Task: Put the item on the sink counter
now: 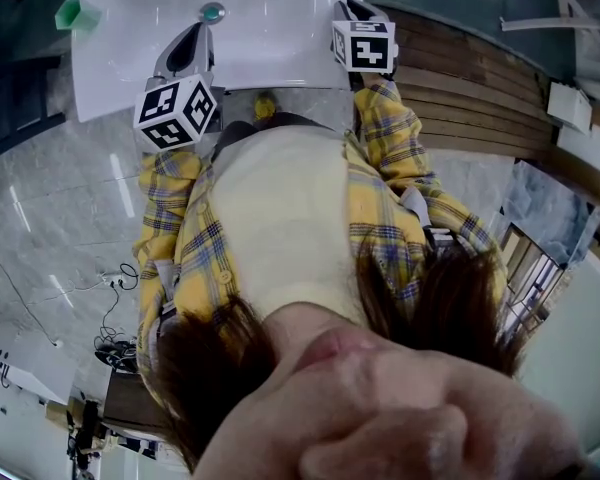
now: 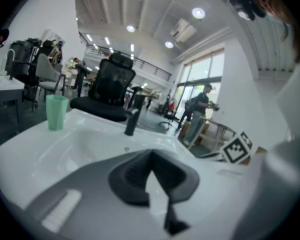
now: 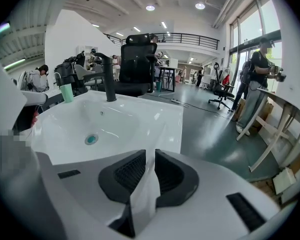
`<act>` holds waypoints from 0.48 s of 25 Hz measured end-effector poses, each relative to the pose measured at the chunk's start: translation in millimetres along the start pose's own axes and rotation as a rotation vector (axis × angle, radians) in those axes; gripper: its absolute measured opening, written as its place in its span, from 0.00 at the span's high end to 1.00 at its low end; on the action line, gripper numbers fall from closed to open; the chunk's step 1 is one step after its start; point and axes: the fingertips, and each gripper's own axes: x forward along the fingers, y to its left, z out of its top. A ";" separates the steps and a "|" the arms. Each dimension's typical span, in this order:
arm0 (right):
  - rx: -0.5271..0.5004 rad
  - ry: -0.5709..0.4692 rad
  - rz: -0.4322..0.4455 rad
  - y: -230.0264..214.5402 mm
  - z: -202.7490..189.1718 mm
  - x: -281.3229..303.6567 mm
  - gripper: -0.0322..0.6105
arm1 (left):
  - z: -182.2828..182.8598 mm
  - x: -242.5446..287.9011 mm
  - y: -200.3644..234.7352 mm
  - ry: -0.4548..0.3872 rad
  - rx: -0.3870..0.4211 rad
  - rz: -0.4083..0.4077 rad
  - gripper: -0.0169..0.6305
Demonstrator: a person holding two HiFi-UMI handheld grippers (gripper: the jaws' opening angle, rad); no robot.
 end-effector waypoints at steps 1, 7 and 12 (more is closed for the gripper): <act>0.001 -0.002 0.000 1.1 -0.1 -0.2 0.87 | -0.3 -0.4 1.1 0.000 0.000 -0.002 0.97; 0.009 -0.020 -0.022 2.5 1.9 -9.7 0.87 | 2.5 -2.9 1.1 -0.004 0.003 -0.031 0.97; 0.028 -0.037 -0.055 1.6 3.6 -24.7 0.87 | 7.3 -10.8 -0.3 -0.007 0.015 -0.056 0.97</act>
